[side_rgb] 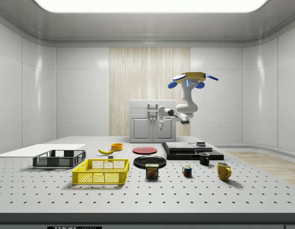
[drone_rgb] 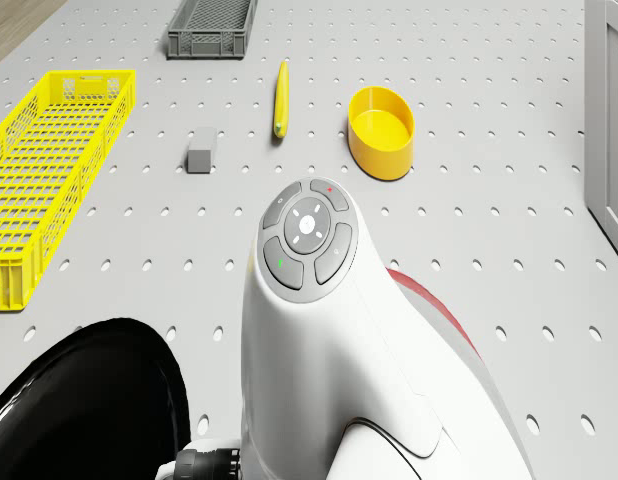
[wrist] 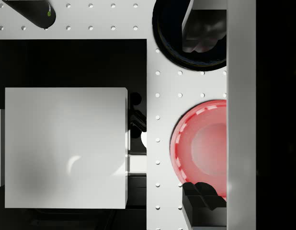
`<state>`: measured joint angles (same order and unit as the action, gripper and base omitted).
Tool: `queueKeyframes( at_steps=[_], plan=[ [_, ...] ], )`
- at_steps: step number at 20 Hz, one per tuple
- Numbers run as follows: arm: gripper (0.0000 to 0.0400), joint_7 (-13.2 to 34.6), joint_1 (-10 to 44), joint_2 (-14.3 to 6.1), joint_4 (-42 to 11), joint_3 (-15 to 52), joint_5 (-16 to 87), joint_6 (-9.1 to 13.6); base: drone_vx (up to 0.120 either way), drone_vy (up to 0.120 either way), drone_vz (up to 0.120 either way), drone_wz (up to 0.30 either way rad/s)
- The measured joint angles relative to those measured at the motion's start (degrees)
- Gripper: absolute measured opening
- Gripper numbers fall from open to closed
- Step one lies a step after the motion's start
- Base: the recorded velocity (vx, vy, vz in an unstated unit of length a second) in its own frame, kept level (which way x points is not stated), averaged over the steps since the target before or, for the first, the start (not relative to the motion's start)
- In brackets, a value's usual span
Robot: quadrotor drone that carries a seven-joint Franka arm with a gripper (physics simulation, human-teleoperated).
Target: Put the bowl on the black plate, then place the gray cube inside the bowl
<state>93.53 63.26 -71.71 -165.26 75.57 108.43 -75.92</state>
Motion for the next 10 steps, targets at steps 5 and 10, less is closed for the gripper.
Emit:
queueKeyframes(
  at_steps=[5,10],
  plan=[
    [0.04,0.3,0.3,-1.2,0.1,0.3,-0.6,-1.1,0.12,0.0,-0.12,0.0],
    [0.04,0.6,0.7,-2.3,0.1,0.6,-1.1,-2.2,0.12,0.0,-0.12,0.0]
  ],
)
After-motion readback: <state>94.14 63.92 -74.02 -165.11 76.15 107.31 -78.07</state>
